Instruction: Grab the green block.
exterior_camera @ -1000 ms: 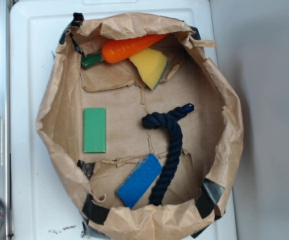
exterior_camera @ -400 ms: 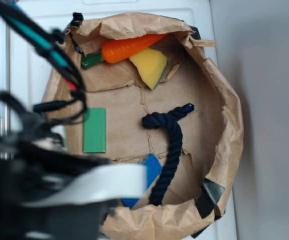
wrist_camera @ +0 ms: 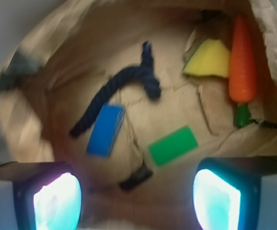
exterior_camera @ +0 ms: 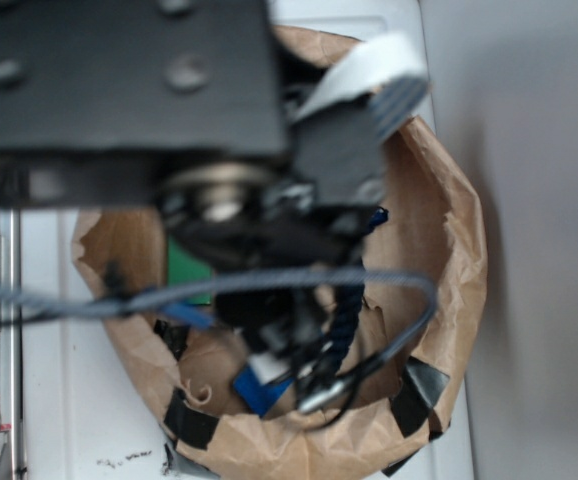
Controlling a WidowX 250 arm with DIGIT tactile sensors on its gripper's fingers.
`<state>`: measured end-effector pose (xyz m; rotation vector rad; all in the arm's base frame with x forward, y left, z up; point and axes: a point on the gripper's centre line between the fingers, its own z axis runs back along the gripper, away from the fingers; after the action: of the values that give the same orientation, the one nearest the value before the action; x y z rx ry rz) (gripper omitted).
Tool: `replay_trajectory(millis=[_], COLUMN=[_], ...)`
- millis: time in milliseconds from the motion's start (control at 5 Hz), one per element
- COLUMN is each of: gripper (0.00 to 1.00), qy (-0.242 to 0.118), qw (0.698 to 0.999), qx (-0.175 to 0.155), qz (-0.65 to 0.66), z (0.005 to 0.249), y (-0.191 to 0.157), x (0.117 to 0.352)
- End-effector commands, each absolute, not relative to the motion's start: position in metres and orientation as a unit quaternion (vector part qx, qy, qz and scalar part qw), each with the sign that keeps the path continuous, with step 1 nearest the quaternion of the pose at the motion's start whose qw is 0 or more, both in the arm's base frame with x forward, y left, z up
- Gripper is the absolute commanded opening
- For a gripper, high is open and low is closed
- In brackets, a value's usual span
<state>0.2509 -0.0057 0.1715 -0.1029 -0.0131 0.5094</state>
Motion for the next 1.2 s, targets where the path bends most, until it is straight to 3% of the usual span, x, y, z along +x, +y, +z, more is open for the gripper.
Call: replay_trajectory(millis=[0,600,1000], gripper=[1.0,1.0,1.0], qy=[-0.055,-0.055,-0.022], qw=[0.924,0.924,0.877], qx=[-0.028,-0.028,-0.006], qz=[0.377,0.377,0.479], z=[0.174,0.174,0.14], y=[0.013,0.013,0.028], x=[0.259,0.259,0.238])
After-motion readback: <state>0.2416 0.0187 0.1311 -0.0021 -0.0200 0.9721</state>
